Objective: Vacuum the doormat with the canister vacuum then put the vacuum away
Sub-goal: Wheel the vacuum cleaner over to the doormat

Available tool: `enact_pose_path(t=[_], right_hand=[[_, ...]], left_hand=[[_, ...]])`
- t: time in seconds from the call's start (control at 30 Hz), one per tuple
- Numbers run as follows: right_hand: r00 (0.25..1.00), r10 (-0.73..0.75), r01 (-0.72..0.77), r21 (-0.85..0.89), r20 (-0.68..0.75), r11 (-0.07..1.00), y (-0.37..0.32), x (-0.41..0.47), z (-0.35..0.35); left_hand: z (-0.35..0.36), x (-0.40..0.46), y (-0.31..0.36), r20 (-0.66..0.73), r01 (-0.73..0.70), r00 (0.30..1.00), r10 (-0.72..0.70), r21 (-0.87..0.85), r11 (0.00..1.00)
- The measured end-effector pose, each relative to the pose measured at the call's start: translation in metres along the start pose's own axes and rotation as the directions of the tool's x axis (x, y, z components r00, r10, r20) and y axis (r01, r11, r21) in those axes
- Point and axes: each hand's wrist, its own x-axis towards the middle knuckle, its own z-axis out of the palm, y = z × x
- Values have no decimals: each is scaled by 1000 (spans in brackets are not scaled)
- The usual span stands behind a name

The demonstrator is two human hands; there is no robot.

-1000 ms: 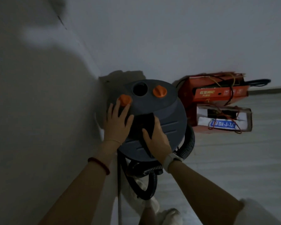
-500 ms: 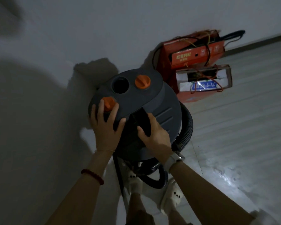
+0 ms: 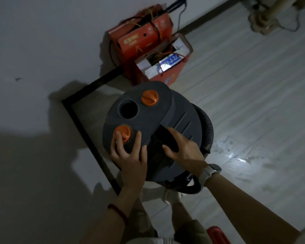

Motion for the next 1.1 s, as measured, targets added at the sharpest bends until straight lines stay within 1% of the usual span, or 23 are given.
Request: enact_pose_path(t=[0.1, 0.17, 0.3, 0.4, 0.5, 0.63, 0.73, 0.83, 0.93, 1.0, 1.1], right_hand=[[1000, 25, -25, 7, 6, 1000, 35, -31, -19], [998, 69, -69, 3, 8, 998, 59, -54, -32], [988, 154, -154, 33, -8, 988, 102, -97, -59], [974, 217, -214, 47, -61, 976, 132, -117, -77], [954, 274, -266, 80, -122, 961, 158, -126, -96], [906, 364, -341, 139, -214, 930, 190, -131, -121], [861, 422, -382, 189, -284, 905, 216, -132, -141], [799, 484, -420, 246, -356, 874, 242, -131, -162], [717, 557, -469, 301, -421, 831, 271, -125, -185], [656, 607, -497, 347, -450, 795, 288, -118, -202], [576, 653, -520, 396, -492, 757, 311, -100, -228]], left_hand=[[11, -31, 32, 41, -48, 998, 49, -7, 999], [19, -52, 56, 88, -63, 994, 66, -37, 997], [34, -85, 100, 192, -133, 970, 151, -101, 986], [49, -89, 136, 248, -152, 953, 175, -107, 982], [68, -86, 168, 281, -233, 924, 260, -126, 964], [101, -69, 207, 321, -337, 870, 375, -170, 926], [126, -51, 244, 353, -427, 804, 479, -218, 877], [154, -32, 282, 365, -525, 718, 592, -274, 806], [189, -8, 328, 373, -607, 619, 691, -332, 722], [212, 9, 360, 377, -662, 540, 752, -361, 657], [243, 36, 405, 381, -727, 436, 815, -384, 569]])
